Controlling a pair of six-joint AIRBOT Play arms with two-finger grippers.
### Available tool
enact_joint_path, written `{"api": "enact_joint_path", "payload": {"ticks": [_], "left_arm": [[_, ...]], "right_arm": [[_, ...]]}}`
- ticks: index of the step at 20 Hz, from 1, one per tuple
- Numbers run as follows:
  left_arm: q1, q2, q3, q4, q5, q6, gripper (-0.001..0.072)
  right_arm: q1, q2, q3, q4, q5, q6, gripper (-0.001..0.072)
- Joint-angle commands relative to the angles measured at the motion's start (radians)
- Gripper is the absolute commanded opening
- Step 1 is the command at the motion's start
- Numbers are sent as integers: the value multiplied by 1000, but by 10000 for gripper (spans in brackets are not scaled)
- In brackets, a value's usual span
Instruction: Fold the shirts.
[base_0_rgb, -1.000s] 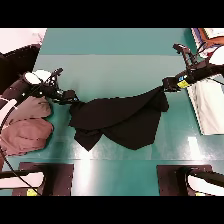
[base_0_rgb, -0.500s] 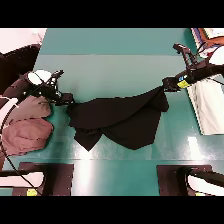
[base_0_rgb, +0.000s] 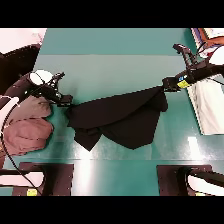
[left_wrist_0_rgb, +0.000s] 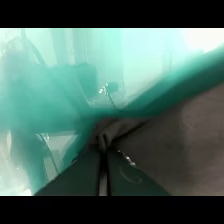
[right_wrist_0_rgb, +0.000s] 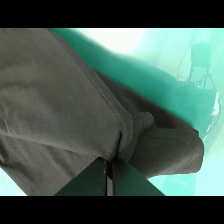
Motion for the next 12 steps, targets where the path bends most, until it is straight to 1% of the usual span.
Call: {"api": "enact_joint_path", "payload": {"ticks": [1, 4, 7, 10, 12], "left_arm": [[1, 40, 52, -4, -31, -2, 27], [1, 204, 213, -2, -34, -12, 28], [1, 394, 417, -2, -24, -12, 28], [1, 550, 604, -3, -23, -16, 28], [1, 629, 682, -2, -22, -55, 27]], "right_arm": [[-14, 3, 35, -1, 20, -1, 16], [-41, 22, 198, -1, 81, -1, 16], [-68, 101, 382, -2, 67, -1, 17], [-96, 211, 502, -5, 40, -1, 17], [-123, 274, 574, -7, 43, -1, 16]]}}
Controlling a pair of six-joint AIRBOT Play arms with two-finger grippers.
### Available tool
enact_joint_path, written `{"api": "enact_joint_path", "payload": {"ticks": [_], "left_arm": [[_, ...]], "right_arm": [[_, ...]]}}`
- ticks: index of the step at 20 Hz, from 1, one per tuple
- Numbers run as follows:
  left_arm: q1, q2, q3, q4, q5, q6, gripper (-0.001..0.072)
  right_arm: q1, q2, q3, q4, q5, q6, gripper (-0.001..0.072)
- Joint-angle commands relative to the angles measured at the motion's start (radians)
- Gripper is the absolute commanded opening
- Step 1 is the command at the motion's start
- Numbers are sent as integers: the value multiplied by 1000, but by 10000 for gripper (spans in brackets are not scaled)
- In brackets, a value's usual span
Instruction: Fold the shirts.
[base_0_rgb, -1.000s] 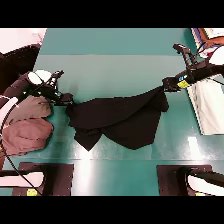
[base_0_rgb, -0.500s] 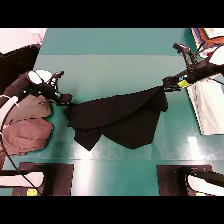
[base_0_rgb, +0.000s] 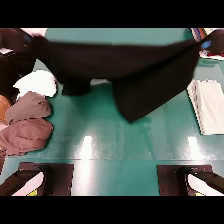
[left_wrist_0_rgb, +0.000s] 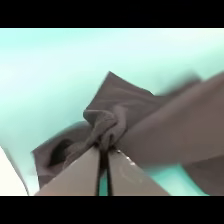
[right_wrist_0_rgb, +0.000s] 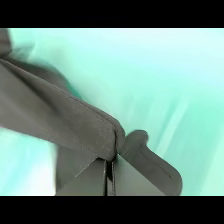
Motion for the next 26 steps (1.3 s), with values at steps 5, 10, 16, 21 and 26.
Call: {"api": "enact_joint_path", "payload": {"ticks": [5, 10, 16, 21, 26], "left_arm": [[1, 222, 268, -5, 5, -112, 27], [1, 206, 346, -7, 33, -119, 26], [-6, -63, 227, -9, -136, -120, 27], [-108, -389, -8, -1, -124, -98, 27], [-82, -634, -19, 34, 64, -133, 28]], "right_arm": [[-142, 209, 183, -4, -6, 0, 15], [-266, 208, 183, 7, 48, 0, 15], [-266, -12, 183, 58, 87, 0, 14], [-214, -285, 53, 48, 117, 0, 15], [-167, -529, -60, 52, 40, -1, 16]]}}
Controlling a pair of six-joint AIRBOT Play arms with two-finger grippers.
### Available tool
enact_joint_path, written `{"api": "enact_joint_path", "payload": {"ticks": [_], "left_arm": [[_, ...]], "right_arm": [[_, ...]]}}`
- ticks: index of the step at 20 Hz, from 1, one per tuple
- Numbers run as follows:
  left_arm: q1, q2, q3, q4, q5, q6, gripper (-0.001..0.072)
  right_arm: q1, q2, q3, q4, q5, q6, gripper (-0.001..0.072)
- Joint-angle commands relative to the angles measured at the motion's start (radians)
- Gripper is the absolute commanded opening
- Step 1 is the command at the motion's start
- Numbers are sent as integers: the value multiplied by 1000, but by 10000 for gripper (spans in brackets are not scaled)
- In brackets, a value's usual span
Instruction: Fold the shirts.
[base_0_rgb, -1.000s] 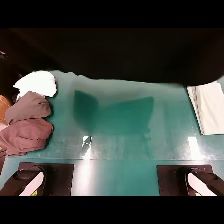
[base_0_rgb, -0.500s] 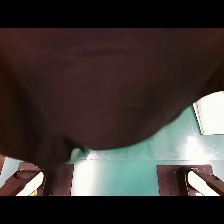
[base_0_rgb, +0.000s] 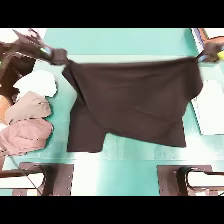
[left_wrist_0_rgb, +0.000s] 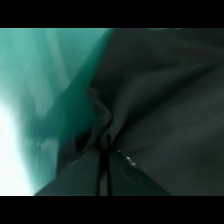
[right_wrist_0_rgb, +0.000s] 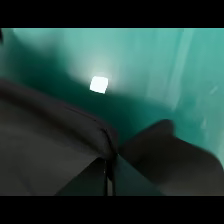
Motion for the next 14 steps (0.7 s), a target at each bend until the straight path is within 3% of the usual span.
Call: {"api": "enact_joint_path", "payload": {"ticks": [1, 2, 3, 4, 5, 6, 11, 14], "left_arm": [[17, -142, -23, 10, 140, -32, 29], [29, -148, -23, 9, 157, -35, 30], [42, -147, -23, 9, 169, -35, 136], [56, -147, -18, 2, 171, -38, 438], [75, -146, -11, -8, 155, -49, 581], [95, -145, 3, -11, 109, -58, 546], [214, -78, -7, -7, -224, 22, 544], [228, 18, -209, -11, -189, 46, 544]], "right_arm": [[30, -151, -48, 11, -68, 0, 16], [36, -167, -48, 14, -95, 0, 17], [37, -176, -48, 16, -123, 0, 21], [37, -178, -48, 29, -141, 0, 113], [33, -176, -47, 55, -157, -1, 357], [21, -170, -47, 97, -154, -3, 416], [-79, -29, -170, 245, -39, -109, 407], [-133, 140, -410, 251, -53, -117, 407]]}}
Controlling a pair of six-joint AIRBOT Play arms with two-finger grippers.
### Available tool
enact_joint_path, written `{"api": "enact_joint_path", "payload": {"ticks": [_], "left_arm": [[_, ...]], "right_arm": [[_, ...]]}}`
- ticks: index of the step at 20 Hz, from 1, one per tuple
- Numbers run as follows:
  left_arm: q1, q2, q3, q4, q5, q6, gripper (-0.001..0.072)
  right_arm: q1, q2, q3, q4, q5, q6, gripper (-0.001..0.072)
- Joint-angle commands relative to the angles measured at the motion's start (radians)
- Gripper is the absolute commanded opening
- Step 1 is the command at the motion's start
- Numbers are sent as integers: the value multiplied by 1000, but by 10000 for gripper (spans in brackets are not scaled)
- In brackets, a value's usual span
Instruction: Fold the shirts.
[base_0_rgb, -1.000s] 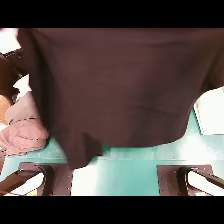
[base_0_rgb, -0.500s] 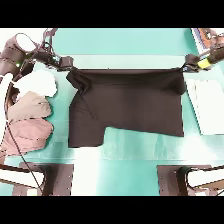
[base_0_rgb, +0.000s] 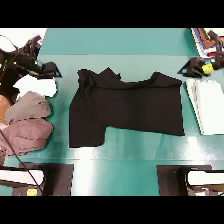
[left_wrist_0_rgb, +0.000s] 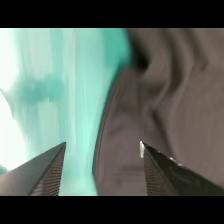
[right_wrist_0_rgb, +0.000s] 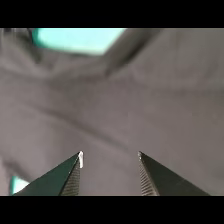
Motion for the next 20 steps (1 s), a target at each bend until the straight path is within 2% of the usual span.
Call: {"api": "enact_joint_path", "payload": {"ticks": [1, 5, 8, 9, 12, 17, 20], "left_arm": [[23, 90, -213, -13, -18, 47, 544], [26, 98, -468, -52, 106, 69, 544], [25, 95, -555, -89, 201, 74, 544], [25, 95, -568, -121, 219, 104, 544], [21, 95, -583, -182, 232, 151, 544], [-73, 94, -587, -172, 280, 138, 544], [-132, 85, -587, -171, 256, 138, 538]], "right_arm": [[-56, 170, -238, 41, 5, -34, 407], [-79, 326, -451, 41, -23, -39, 406], [-75, 406, -532, 41, -48, -39, 407], [-74, 424, -550, 41, -53, -39, 407], [-75, 460, -566, 41, -52, -38, 407], [-75, 494, -566, 41, -47, -37, 407], [-76, 516, -566, 40, -44, -37, 407]]}}
